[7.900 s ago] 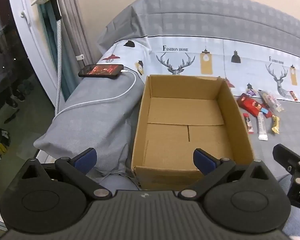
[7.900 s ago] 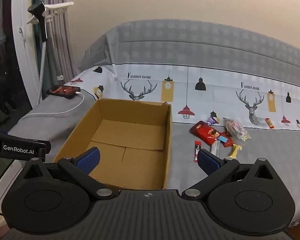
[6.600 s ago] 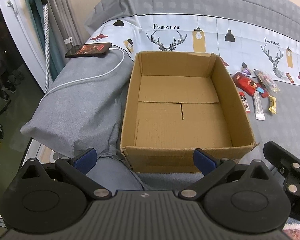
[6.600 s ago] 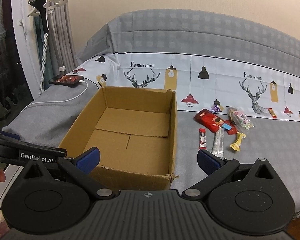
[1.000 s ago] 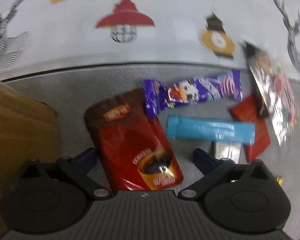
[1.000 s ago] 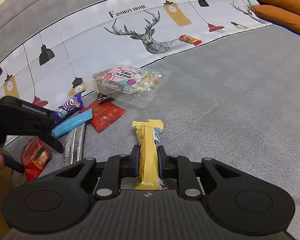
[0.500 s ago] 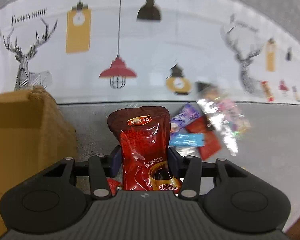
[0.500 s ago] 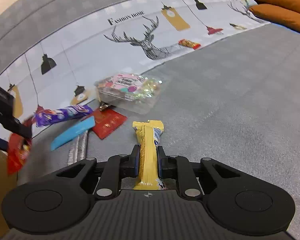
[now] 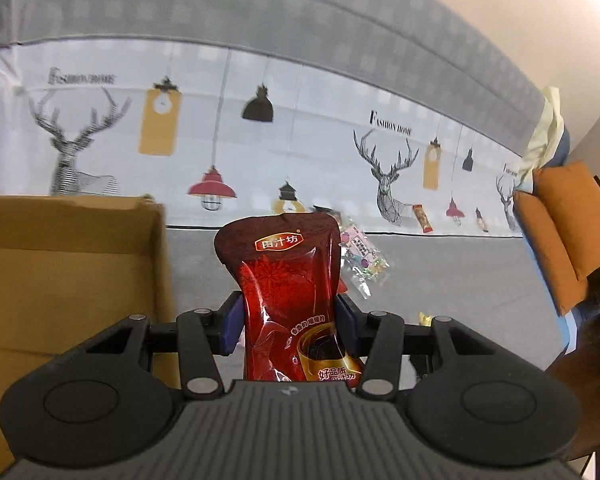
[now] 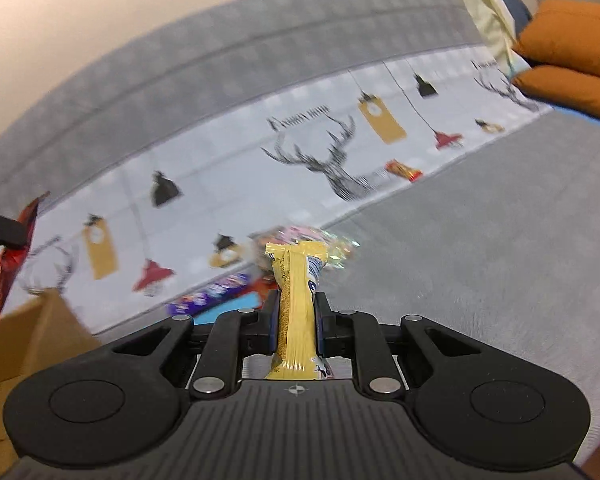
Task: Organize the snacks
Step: 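Carry the wafer bar and coffee sachet over the cardboard box with both tools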
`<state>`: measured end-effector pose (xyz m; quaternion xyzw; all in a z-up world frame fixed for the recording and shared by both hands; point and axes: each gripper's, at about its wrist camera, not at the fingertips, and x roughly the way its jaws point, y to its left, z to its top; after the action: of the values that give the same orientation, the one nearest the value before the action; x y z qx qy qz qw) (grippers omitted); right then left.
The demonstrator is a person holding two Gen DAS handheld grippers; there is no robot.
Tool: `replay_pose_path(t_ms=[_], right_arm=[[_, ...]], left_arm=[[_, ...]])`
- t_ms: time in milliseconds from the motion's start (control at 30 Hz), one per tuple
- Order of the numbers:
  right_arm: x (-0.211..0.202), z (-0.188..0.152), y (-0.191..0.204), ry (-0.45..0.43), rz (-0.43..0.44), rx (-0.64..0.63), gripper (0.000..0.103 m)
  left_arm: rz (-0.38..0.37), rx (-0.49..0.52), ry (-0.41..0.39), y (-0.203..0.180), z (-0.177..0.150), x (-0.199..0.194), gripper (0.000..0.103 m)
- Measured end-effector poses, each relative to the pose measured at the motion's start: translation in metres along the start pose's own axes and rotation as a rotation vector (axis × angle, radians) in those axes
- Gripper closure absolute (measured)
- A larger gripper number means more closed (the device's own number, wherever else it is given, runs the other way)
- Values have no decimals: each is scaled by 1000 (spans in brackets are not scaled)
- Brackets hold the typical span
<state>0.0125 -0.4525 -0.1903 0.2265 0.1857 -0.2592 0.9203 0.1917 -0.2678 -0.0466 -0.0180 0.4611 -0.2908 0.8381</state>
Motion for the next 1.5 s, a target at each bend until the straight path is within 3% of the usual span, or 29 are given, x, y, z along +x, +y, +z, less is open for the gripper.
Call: replay_pose_path(t_ms=[300, 767, 1100, 1500], right_arm=[[-72, 9, 30, 25, 112, -81, 85], [-173, -28, 120, 167, 370, -203, 85], [-215, -46, 164, 193, 432, -319, 85], [-230, -52, 181, 190, 438, -393, 85]], left_arm=[[88, 50, -53, 23, -56, -87, 50], [182, -25, -108, 99, -161, -190, 50], [175, -94, -157, 125, -195, -222, 50], [176, -124, -196, 134, -204, -234, 50]])
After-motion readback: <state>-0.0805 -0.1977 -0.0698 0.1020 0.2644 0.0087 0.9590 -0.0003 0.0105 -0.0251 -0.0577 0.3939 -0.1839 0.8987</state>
